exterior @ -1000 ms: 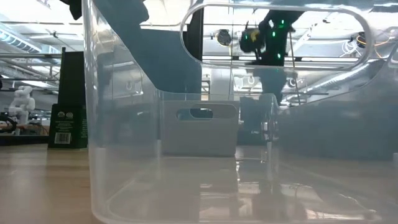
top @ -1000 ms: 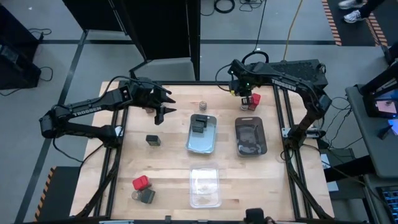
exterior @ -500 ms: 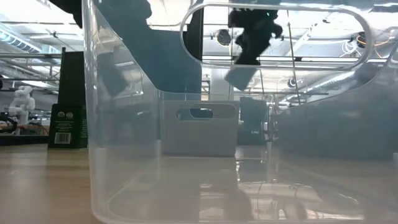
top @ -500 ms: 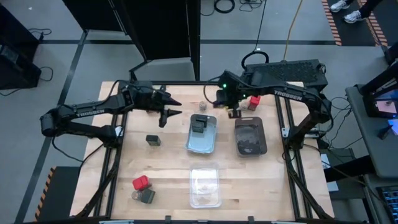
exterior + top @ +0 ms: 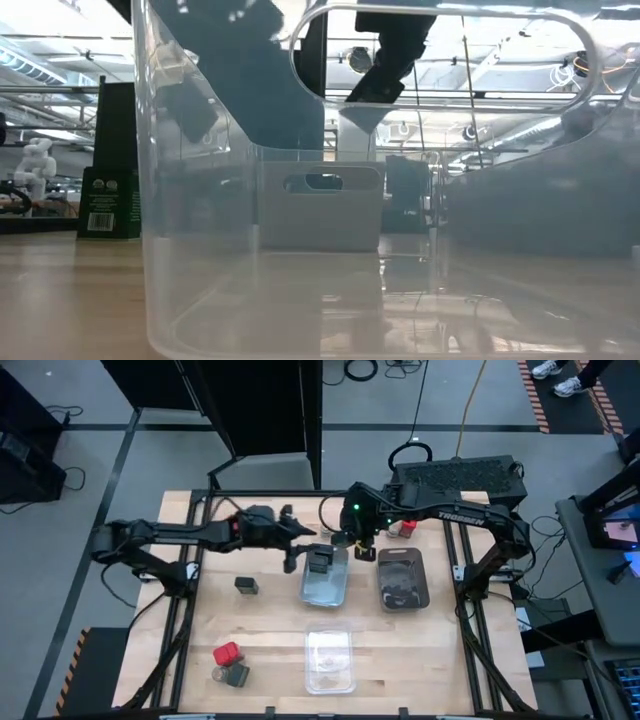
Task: Sort spices by type
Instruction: Put the black spice can into the gray bin
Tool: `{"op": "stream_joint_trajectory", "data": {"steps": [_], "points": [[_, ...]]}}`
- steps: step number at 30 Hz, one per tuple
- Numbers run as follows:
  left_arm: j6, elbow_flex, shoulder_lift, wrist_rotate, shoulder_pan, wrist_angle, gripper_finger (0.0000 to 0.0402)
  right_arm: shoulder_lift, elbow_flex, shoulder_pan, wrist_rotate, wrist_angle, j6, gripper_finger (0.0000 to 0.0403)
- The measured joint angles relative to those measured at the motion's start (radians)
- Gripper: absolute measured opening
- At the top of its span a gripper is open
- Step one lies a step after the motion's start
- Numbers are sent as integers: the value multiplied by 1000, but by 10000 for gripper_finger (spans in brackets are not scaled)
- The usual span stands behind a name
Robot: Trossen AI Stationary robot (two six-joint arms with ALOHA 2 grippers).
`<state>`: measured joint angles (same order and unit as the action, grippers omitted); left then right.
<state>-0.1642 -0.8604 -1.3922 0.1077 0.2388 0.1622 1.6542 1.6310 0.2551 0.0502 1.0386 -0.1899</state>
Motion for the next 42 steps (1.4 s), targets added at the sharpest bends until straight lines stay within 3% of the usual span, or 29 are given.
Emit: {"op": "stream_joint_trajectory", "data": {"steps": [7,25,33,42], "points": [[-2,-106,-126,1,-6,19,185,2,0,-7,8,8,34,106],[1,-202,-244,70,-21,40,184,2,-1,-39,7,-21,30,107],[1,-202,-243,63,-21,39,120,2,-1,-39,3,-19,36,109],[-4,-202,-243,63,-18,40,120,2,-1,-39,2,-15,36,132]]}}
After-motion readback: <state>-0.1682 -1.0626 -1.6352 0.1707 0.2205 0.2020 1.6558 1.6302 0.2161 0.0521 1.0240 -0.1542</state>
